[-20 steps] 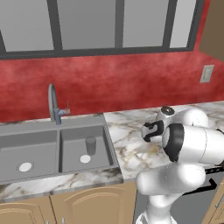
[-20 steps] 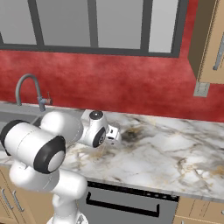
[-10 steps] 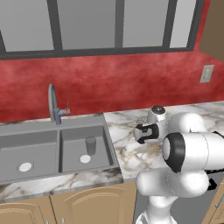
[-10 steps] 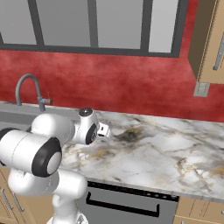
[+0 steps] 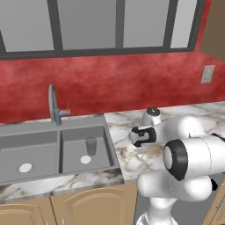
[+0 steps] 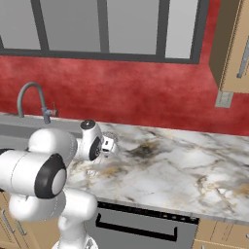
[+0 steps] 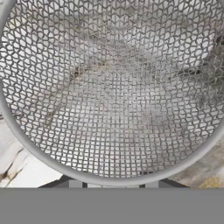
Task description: Place the strainer in the left basin and the glass cup in the right basin of the sink.
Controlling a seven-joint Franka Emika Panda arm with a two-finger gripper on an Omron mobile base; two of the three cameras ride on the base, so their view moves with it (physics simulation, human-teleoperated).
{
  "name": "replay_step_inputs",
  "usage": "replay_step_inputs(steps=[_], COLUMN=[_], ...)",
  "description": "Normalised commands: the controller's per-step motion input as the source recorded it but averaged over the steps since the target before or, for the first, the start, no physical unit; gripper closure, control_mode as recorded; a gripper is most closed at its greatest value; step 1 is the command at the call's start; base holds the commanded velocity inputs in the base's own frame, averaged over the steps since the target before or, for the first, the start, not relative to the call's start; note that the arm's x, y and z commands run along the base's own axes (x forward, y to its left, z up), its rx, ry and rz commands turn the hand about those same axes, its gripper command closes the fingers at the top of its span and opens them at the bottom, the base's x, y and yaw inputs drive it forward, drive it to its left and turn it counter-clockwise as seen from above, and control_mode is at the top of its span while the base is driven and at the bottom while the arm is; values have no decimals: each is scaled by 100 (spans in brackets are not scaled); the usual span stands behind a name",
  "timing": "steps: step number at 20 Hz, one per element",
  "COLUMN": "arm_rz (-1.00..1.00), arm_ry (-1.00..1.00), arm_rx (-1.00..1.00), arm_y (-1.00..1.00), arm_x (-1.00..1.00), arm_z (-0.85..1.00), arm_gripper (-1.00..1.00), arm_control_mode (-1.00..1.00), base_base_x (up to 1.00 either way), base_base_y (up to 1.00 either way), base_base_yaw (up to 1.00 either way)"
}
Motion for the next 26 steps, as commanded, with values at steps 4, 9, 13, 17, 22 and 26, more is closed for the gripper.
replay_step_inputs(steps=[4, 9, 13, 17, 22, 26], arm_rz=[2, 2, 0, 0, 0, 0], arm_ry=[0, -1, 0, 0, 0, 0], arm_rx=[0, 0, 0, 0, 0, 0], arm_y=[-1, -16, -8, 0, 0, 0], arm_x=[-26, -25, 0, 4, 19, 26], arm_z=[8, 25, 48, 54, 51, 39], arm_gripper=[100, 100, 100, 100, 100, 100], arm_control_mode=[-100, -100, -100, -100, -100, -100], base_base_x=[0, 0, 0, 0, 0, 0], base_base_y=[0, 0, 0, 0, 0, 0], base_base_yaw=[0, 0, 0, 0, 0, 0])
